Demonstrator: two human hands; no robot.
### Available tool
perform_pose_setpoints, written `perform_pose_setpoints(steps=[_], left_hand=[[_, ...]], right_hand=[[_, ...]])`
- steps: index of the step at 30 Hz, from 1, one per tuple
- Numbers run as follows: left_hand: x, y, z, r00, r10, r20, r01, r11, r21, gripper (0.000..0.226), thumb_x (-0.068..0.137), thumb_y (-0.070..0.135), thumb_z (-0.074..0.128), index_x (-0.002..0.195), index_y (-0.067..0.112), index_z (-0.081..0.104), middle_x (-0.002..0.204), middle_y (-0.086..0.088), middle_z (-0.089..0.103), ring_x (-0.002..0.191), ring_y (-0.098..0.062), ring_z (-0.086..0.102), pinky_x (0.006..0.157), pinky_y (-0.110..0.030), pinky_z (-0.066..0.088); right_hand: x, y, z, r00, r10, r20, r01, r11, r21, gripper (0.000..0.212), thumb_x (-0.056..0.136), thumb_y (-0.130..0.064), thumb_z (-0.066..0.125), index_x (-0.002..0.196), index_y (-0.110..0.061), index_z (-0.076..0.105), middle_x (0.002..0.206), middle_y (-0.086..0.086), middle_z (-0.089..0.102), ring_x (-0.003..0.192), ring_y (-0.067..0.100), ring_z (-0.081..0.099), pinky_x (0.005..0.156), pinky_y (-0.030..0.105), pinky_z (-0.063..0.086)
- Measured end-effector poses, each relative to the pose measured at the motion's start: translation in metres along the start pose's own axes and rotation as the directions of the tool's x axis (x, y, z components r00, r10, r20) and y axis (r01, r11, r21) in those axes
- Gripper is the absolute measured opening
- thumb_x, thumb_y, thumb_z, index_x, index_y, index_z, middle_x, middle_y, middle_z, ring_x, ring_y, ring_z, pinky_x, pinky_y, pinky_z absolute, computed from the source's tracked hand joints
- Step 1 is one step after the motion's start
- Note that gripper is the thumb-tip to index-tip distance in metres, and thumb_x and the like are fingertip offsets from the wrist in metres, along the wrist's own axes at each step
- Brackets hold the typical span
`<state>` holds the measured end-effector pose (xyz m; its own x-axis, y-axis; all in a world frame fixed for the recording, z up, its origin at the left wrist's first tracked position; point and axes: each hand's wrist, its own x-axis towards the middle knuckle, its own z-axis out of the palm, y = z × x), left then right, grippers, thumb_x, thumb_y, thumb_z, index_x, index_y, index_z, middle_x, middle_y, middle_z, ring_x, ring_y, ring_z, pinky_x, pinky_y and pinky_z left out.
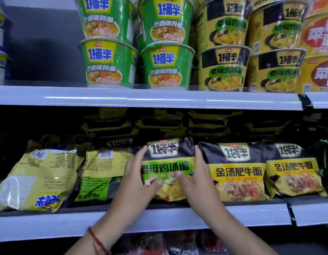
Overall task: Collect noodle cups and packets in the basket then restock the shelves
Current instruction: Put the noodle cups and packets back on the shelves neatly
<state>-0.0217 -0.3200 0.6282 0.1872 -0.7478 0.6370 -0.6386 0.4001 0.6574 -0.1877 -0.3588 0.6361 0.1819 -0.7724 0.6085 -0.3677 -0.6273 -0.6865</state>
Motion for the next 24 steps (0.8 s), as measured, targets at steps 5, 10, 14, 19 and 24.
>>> perform_pose_setpoints(steps=[5, 10, 14, 19, 24], left_hand=[[-0.011, -0.005, 0.031, 0.996, 0.069, -0.047, -0.042, 0.899, 0.435, 0.064, 0.098, 0.046, 0.042, 0.149, 0.053, 0.004, 0.160, 0.000, 0.005, 0.144, -0.016, 0.003, 0.114, -0.041, 0.023], [-0.002, -0.011, 0.043, 0.968, 0.235, -0.092, -0.144, 0.813, 0.565, 0.051, 0.095, 0.027, 0.049, 0.145, 0.029, 0.038, 0.158, -0.013, 0.022, 0.144, -0.034, 0.023, 0.110, -0.051, 0.026], [0.015, -0.011, 0.045, 0.951, 0.298, 0.079, -0.285, 0.750, 0.597, 0.060, 0.098, 0.027, 0.023, 0.156, 0.022, 0.008, 0.164, 0.000, 0.007, 0.151, -0.018, -0.004, 0.120, -0.040, 0.007], [0.011, -0.022, 0.034, 0.985, 0.109, 0.137, -0.171, 0.771, 0.613, 0.064, 0.101, 0.055, 0.007, 0.145, 0.031, -0.032, 0.151, 0.018, -0.038, 0.136, 0.002, -0.039, 0.118, -0.025, -0.014], [0.004, -0.018, 0.028, 0.994, -0.032, 0.101, -0.034, 0.803, 0.595, 0.075, 0.095, 0.063, 0.007, 0.149, 0.025, -0.028, 0.156, 0.009, -0.034, 0.145, -0.005, -0.025, 0.115, -0.020, -0.011]], right_hand=[[0.000, 0.016, 0.011, 0.991, -0.120, -0.053, 0.116, 0.991, -0.067, 0.079, 0.103, -0.029, 0.045, 0.149, -0.043, -0.017, 0.159, -0.022, -0.011, 0.135, -0.015, -0.004, 0.107, 0.011, 0.015], [0.016, 0.022, 0.019, 0.958, -0.275, 0.079, 0.278, 0.831, -0.481, 0.067, 0.096, -0.061, 0.011, 0.150, -0.035, -0.020, 0.154, -0.011, -0.039, 0.139, 0.006, -0.040, 0.117, 0.026, -0.019], [0.034, 0.032, 0.022, 0.949, -0.245, 0.197, 0.313, 0.784, -0.536, 0.069, 0.095, -0.057, 0.004, 0.157, -0.027, 0.000, 0.165, -0.002, -0.007, 0.139, 0.004, -0.031, 0.121, 0.032, -0.015], [0.032, 0.040, 0.012, 0.964, -0.162, 0.209, 0.253, 0.793, -0.553, 0.093, 0.083, -0.074, 0.002, 0.158, -0.020, -0.003, 0.165, -0.002, -0.007, 0.146, 0.008, -0.022, 0.116, 0.027, -0.018], [0.029, 0.039, 0.006, 0.984, -0.070, 0.165, 0.154, 0.801, -0.579, 0.087, 0.087, -0.067, 0.003, 0.156, -0.016, -0.010, 0.165, 0.001, -0.013, 0.149, 0.014, -0.020, 0.115, 0.025, -0.018]])
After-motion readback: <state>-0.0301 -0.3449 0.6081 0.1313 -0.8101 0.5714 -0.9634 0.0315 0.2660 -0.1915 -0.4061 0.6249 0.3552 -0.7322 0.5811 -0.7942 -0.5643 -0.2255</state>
